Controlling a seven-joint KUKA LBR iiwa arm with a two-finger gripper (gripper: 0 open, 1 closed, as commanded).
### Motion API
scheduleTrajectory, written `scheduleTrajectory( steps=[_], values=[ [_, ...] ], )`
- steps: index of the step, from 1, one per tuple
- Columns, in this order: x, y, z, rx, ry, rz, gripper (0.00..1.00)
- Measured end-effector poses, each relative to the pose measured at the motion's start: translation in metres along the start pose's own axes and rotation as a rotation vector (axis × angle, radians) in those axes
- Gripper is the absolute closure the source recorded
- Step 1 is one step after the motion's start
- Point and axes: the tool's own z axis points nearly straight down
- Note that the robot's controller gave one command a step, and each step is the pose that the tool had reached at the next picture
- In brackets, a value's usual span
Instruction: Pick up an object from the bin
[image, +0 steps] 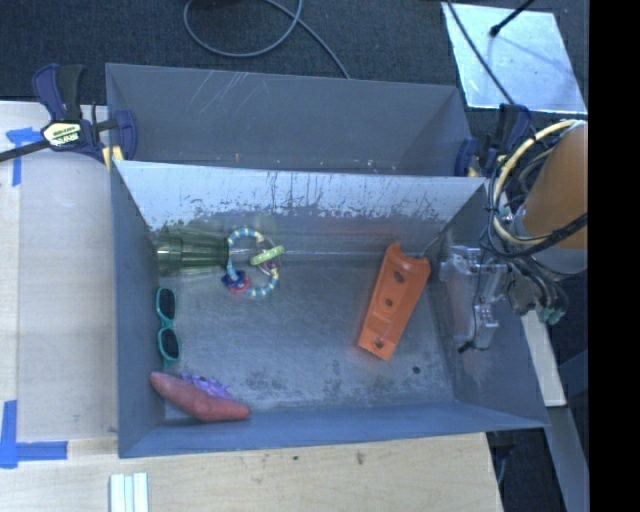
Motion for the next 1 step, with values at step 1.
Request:
scheduleTrajectory(
  steps=[1],
  values=[
    [-0.0019, 0.0006, -0.0046, 0.002, -0.008, -0.003, 0.00]
  ],
)
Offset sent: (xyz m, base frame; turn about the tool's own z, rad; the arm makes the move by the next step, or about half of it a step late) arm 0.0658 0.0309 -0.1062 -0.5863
